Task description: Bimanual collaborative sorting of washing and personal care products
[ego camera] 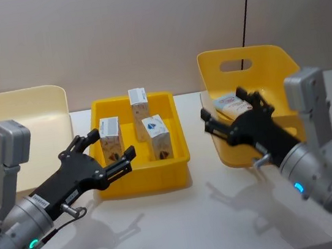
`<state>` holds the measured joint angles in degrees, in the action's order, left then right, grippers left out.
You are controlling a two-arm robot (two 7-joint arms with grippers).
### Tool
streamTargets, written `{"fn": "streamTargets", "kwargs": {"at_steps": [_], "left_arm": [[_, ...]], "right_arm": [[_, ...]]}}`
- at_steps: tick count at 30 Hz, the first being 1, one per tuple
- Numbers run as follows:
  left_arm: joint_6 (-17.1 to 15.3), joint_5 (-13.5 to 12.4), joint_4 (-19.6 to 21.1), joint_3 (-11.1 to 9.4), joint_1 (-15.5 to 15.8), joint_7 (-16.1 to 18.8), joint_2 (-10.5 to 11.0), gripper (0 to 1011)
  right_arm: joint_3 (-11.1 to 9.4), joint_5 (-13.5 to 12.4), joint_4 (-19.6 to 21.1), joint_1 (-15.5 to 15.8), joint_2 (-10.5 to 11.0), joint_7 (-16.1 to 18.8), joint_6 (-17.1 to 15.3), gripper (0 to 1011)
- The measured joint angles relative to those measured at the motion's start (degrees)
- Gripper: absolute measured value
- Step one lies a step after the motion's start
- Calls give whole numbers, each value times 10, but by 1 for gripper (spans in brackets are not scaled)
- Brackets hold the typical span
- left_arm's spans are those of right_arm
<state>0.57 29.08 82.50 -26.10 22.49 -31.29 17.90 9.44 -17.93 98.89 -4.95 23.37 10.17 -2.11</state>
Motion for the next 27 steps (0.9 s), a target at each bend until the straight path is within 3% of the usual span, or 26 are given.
{"fn": "streamTargets", "kwargs": {"at_steps": [11, 12, 27], "left_arm": [[-3, -43, 26, 0, -21, 75, 10, 1003], [-4, -55, 34, 0, -28, 96, 13, 1003], [-10, -121, 74, 1, -61, 212, 28, 1003]], "right_arm": [[28, 11, 19, 46, -32, -50, 1, 1001], [32, 13, 21, 53, -37, -59, 2, 1001], [35, 15, 23, 58, -40, -63, 2, 1001]]}}
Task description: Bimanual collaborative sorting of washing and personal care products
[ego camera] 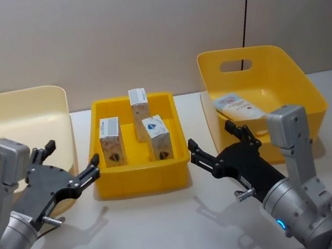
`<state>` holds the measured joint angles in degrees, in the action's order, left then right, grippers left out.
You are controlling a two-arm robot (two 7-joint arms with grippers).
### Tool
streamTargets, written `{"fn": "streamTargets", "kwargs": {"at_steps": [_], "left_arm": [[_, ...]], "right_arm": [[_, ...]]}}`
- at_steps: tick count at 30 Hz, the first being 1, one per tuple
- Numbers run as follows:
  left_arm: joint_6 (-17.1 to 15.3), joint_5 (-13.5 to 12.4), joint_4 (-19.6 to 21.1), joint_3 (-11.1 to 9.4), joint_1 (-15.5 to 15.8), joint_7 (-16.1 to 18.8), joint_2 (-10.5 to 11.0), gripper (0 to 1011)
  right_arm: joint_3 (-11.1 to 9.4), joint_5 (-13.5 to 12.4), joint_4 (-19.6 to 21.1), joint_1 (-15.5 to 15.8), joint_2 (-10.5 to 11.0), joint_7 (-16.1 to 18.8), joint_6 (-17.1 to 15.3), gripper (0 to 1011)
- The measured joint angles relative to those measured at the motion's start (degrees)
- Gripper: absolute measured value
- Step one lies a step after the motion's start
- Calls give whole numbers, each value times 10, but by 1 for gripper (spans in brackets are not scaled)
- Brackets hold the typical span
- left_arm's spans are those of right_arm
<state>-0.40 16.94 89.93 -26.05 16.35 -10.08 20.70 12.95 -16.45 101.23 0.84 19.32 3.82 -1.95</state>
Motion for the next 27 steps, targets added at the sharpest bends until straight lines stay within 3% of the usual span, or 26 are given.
{"fn": "streamTargets", "kwargs": {"at_steps": [12, 27], "left_arm": [[-4, -46, 28, 0, -24, 80, 10, 1003], [-4, -55, 33, 0, -28, 95, 12, 1003]], "right_arm": [[6, 4, -7, -13, 3, 15, -6, 1001], [25, 24, -37, -62, 5, 38, -43, 1001]]}}
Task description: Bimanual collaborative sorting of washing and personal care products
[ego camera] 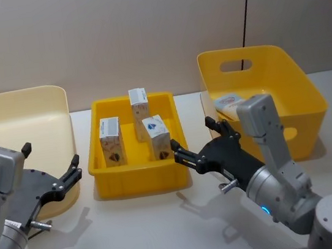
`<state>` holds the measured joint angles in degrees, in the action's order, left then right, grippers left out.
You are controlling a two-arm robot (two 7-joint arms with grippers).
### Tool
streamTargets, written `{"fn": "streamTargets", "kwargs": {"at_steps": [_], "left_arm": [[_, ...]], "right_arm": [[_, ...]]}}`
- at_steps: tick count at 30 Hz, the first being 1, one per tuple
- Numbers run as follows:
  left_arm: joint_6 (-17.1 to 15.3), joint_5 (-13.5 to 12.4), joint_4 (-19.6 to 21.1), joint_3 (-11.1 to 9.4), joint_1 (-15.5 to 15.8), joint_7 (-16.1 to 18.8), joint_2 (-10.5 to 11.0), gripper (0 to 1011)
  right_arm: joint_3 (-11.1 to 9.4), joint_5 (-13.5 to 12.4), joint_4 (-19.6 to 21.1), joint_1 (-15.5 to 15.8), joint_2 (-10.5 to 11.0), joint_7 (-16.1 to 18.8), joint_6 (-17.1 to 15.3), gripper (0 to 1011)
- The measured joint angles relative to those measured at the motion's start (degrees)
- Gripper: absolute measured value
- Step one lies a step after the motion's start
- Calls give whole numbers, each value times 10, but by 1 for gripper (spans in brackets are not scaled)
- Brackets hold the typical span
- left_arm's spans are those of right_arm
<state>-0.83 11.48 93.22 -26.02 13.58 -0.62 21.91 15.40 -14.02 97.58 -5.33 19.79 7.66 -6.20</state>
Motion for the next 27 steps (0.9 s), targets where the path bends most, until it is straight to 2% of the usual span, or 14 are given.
{"fn": "streamTargets", "kwargs": {"at_steps": [14, 27], "left_arm": [[0, 0, 0, 0, 0, 0, 0, 1003], [0, 0, 0, 0, 0, 0, 0, 1003]], "right_arm": [[25, 21, -58, -60, -16, 22, -29, 1001], [44, 37, -115, -106, -38, 34, -40, 1001]]}}
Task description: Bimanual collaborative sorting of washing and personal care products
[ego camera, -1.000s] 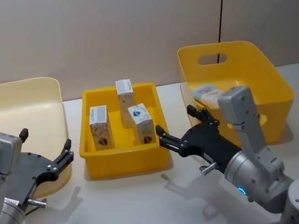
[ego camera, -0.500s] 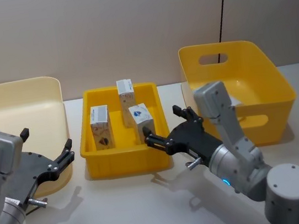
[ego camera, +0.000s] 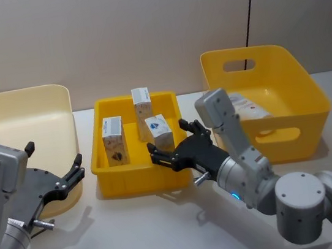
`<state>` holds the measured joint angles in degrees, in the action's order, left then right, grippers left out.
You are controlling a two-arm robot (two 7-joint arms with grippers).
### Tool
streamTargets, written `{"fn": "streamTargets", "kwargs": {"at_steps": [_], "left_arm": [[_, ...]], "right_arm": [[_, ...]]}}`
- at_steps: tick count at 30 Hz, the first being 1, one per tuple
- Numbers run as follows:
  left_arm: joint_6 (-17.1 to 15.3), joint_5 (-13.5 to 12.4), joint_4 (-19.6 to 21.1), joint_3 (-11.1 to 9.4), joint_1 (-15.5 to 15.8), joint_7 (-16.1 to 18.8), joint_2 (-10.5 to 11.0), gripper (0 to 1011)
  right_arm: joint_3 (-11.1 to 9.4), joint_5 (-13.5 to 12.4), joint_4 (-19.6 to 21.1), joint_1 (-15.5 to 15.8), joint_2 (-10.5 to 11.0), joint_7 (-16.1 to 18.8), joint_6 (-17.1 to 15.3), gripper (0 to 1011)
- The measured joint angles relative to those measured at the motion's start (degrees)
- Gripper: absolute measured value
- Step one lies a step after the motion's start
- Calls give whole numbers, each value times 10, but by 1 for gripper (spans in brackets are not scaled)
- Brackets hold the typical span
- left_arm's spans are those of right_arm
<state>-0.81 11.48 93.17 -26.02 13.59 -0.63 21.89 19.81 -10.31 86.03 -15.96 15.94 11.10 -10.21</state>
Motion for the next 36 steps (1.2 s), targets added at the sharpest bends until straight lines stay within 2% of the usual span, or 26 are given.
{"fn": "streamTargets", "kwargs": {"at_steps": [7, 21, 27, 29, 30, 36], "left_arm": [[0, 0, 0, 0, 0, 0, 0, 1003], [0, 0, 0, 0, 0, 0, 0, 1003], [0, 0, 0, 0, 0, 0, 0, 1003], [0, 0, 0, 0, 0, 0, 0, 1003], [0, 0, 0, 0, 0, 0, 0, 1003], [0, 0, 0, 0, 0, 0, 0, 1003]], "right_arm": [[8, 11, -22, -16, -12, -2, -1, 1001], [19, 40, -59, -37, -40, -28, 4, 979], [21, 48, -69, -42, -48, -37, 7, 837], [22, 50, -71, -43, -49, -39, 7, 762], [22, 50, -72, -43, -50, -40, 7, 762], [23, 53, -75, -45, -53, -43, 8, 566]]}}
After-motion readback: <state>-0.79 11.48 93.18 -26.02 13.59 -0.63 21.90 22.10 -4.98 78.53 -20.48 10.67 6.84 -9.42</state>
